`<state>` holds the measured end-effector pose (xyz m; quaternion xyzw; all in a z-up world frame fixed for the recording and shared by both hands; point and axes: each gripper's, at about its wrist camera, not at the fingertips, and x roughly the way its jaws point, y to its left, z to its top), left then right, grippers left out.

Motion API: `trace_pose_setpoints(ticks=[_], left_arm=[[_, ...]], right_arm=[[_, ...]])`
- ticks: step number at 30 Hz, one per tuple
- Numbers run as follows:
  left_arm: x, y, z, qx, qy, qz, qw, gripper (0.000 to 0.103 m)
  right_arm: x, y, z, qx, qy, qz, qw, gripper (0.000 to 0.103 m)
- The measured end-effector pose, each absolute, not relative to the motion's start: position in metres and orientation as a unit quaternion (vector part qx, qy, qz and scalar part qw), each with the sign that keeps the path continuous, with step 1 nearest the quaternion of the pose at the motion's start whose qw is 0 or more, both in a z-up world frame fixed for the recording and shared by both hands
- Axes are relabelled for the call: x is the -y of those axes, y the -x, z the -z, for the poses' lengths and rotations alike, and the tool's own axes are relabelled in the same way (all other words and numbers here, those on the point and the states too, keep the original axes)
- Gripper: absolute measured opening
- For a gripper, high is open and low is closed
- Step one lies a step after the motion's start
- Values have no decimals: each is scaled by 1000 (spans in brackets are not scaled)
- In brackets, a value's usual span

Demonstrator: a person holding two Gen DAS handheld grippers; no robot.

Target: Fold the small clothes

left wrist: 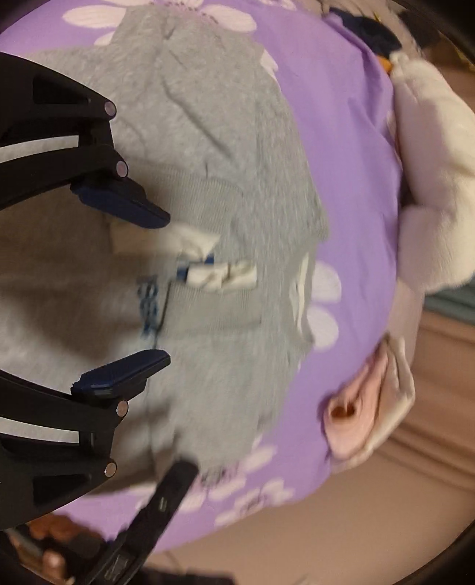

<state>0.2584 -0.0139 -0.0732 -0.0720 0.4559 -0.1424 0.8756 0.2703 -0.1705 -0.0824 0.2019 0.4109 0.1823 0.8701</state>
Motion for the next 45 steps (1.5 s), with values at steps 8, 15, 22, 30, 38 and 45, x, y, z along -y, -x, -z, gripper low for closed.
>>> trace_pose_setpoints(ticks=[8,15,22,30,38,45], left_arm=[[-86,-210,30,-389,132,98,907,69],[-165,-190,47,-393,149,21,907,69],[-190,-197,66,-402,194,15,895,69],[-198,-207,75,-405,210,15,890,69],[-191,-224,75,-408,216,14,887,69],[-162,-256,41,-382,217,99,893,69]], right_arm=[[122,-274,94,-442,-225,-258,829,46],[59,-297,116,-484,-212,-289,798,46],[-2,-316,130,-514,-155,-261,802,27],[17,-327,66,-421,-124,-242,865,6],[30,-347,125,-491,-93,-197,844,9],[45,-322,85,-402,-97,-195,889,33]])
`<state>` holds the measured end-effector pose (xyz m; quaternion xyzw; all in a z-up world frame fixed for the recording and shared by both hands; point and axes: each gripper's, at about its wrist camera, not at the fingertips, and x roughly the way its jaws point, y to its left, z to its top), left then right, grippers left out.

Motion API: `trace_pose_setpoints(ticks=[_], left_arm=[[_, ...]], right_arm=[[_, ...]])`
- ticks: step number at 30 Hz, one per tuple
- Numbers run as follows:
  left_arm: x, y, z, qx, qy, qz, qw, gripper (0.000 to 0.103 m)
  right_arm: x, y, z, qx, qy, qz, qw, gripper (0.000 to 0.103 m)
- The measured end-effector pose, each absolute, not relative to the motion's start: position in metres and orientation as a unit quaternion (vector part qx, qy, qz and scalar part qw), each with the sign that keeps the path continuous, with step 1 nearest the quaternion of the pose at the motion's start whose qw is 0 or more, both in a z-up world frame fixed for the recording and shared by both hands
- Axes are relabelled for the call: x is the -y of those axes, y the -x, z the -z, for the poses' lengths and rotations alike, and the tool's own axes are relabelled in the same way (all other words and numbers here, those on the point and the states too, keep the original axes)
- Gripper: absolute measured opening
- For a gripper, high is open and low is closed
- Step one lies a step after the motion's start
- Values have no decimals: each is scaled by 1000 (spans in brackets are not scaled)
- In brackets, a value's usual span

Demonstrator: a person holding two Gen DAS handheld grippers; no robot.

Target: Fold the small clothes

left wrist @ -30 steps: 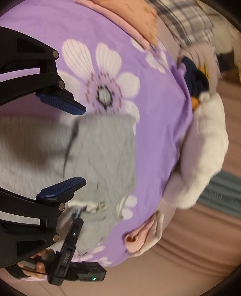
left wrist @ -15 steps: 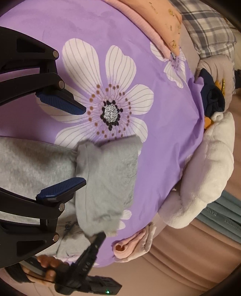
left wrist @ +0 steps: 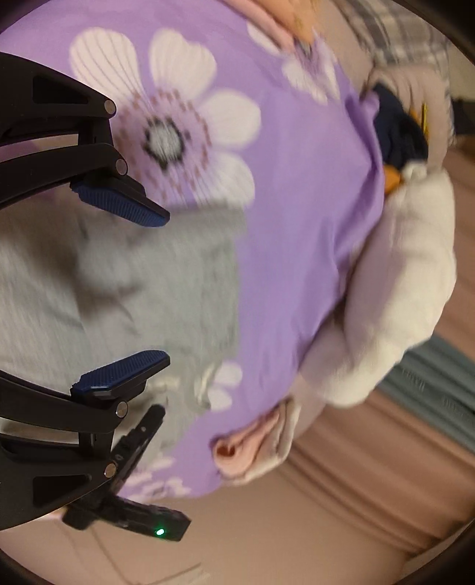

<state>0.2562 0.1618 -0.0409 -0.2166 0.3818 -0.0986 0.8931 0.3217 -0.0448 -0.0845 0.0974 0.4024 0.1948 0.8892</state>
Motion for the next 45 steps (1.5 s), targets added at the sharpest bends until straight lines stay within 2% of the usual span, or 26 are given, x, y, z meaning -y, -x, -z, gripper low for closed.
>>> trace_pose_setpoints(ticks=[2,4,7,11,15,20,23,24,30,35,37,41,43,45], left_arm=[[-161,-270,45,-387,223,97,890,67],[-162,-282,54,-399,234,97,881,51],[-165,-297,73,-426,238,92,868,40],[-171,-313,97,-452,157,11,878,38],[-186,-323,124,-480,169,5,861,38],[-177,-324,119,-471,134,2,872,38],[-187,-317,107,-455,171,7,874,38],[-188,-309,96,-441,173,15,880,38],[-164,-280,63,-406,126,88,901,38],[-141,-280,90,-444,106,106,883,38],[-145,-274,114,-470,124,111,867,37],[-149,-258,113,-454,133,124,872,37],[-155,-254,110,-450,148,127,871,37],[-157,-251,108,-443,152,136,873,38]], right_arm=[[45,-322,76,-394,-119,-226,883,33],[34,-324,74,-399,-133,-268,866,30],[12,-327,80,-405,-99,-292,860,23],[-10,-336,100,-429,-44,-276,859,21],[-6,-346,119,-447,-24,-251,858,22],[0,-353,130,-454,-36,-254,853,21],[2,-348,122,-455,-40,-245,855,21],[5,-343,117,-449,-41,-247,858,25],[21,-321,95,-417,-74,-283,861,25],[9,-322,115,-449,-51,-266,851,25],[12,-323,125,-465,-42,-248,849,20],[24,-324,125,-475,-57,-237,846,12],[21,-319,114,-465,-45,-236,852,22],[8,-314,98,-440,-37,-272,855,22]])
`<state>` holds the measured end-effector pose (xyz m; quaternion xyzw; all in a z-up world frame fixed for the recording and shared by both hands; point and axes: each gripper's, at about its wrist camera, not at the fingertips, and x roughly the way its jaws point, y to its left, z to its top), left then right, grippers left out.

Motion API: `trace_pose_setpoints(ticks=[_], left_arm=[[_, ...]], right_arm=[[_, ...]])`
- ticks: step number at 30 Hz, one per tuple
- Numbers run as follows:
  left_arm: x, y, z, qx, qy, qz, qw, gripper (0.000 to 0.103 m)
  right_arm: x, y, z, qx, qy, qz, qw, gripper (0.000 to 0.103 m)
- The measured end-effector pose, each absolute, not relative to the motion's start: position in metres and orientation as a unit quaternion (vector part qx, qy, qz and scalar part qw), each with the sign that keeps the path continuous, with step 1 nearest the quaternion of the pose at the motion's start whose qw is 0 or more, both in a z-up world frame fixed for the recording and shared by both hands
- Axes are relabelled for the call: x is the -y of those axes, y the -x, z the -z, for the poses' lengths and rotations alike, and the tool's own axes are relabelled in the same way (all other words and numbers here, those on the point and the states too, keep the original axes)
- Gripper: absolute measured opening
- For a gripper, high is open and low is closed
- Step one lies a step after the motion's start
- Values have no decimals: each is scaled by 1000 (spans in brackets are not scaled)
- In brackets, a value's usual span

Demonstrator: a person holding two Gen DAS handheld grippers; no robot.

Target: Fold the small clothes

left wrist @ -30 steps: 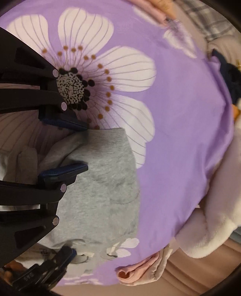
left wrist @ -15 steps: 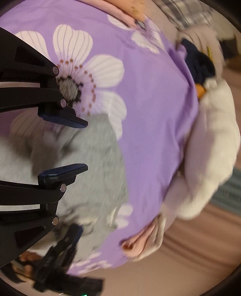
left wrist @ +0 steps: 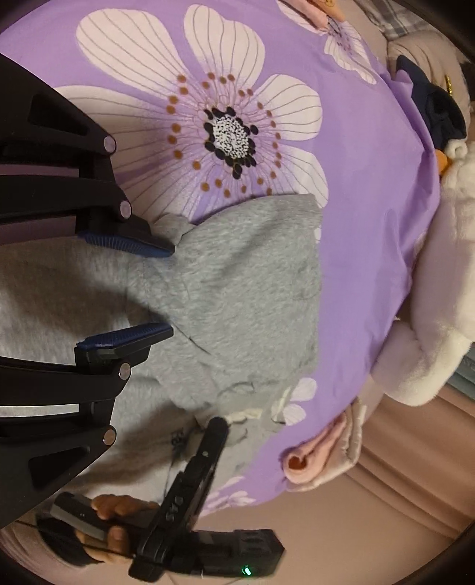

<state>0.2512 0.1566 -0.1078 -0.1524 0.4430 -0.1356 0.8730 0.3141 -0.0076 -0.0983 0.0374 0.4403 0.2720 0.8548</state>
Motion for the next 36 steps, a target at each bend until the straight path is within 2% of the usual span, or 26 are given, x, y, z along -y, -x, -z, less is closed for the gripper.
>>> trace_pose_setpoints(ticks=[3,7,11,14,22,23,24,25,26,33,36], left_arm=[[-156,-253,114,-448,159,138,869,38],[-163,-253,116,-448,175,140,866,38],[-167,-253,118,-450,186,147,861,38],[-169,-252,119,-449,190,151,860,38],[-187,-246,123,-448,229,163,848,38],[-187,-246,123,-449,229,163,848,37],[-187,-246,123,-449,228,164,849,37],[-188,-245,123,-449,228,164,849,37],[-188,-244,123,-448,228,164,849,37],[-187,-246,123,-449,229,157,849,37],[-186,-248,123,-450,227,156,849,38]], right_arm=[[-24,-318,83,-430,-45,-331,839,26],[-84,-350,93,-466,-40,-371,802,25],[-132,-369,99,-459,64,-355,812,26],[-152,-383,96,-449,94,-372,807,40],[-175,-402,123,-470,150,-428,757,42],[-173,-401,124,-468,146,-432,757,39],[-172,-400,124,-465,147,-435,757,22],[-172,-398,125,-461,155,-434,758,9],[-173,-395,126,-456,166,-434,759,5],[-171,-398,116,-406,185,-390,806,0],[-161,-415,113,-420,155,-353,822,1]])
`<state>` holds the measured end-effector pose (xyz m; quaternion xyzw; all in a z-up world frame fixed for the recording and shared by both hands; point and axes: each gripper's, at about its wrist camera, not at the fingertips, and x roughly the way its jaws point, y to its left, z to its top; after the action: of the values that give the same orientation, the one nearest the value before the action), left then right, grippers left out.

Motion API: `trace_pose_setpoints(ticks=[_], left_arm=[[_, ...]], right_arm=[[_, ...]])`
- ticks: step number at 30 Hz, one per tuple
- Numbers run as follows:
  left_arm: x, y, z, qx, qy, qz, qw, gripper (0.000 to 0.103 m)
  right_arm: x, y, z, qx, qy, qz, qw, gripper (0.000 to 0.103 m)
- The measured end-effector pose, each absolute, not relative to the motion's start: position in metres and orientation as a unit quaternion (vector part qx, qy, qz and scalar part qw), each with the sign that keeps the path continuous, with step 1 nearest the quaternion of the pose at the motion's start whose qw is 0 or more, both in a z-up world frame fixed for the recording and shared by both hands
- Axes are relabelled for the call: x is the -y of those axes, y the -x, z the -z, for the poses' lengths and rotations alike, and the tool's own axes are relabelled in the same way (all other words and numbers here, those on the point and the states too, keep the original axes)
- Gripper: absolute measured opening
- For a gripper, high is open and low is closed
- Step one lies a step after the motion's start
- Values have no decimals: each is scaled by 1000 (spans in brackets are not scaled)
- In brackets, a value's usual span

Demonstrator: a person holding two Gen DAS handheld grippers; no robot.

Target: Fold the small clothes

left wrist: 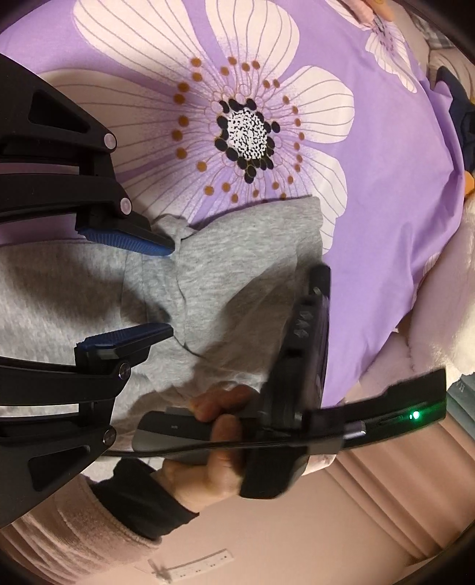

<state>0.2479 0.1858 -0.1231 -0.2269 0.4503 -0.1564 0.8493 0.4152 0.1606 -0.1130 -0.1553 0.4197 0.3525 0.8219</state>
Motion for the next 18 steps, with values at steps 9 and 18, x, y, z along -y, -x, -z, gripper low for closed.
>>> trace_pose_setpoints(ticks=[9,18], left_arm=[[-186,-249,122,-453,227,154,848,37],[-181,-250,121,-456,215,144,851,38]], right_arm=[[-111,-394,91,-445,112,-393,797,12],[-120,-397,126,-459,196,-380,779,24]])
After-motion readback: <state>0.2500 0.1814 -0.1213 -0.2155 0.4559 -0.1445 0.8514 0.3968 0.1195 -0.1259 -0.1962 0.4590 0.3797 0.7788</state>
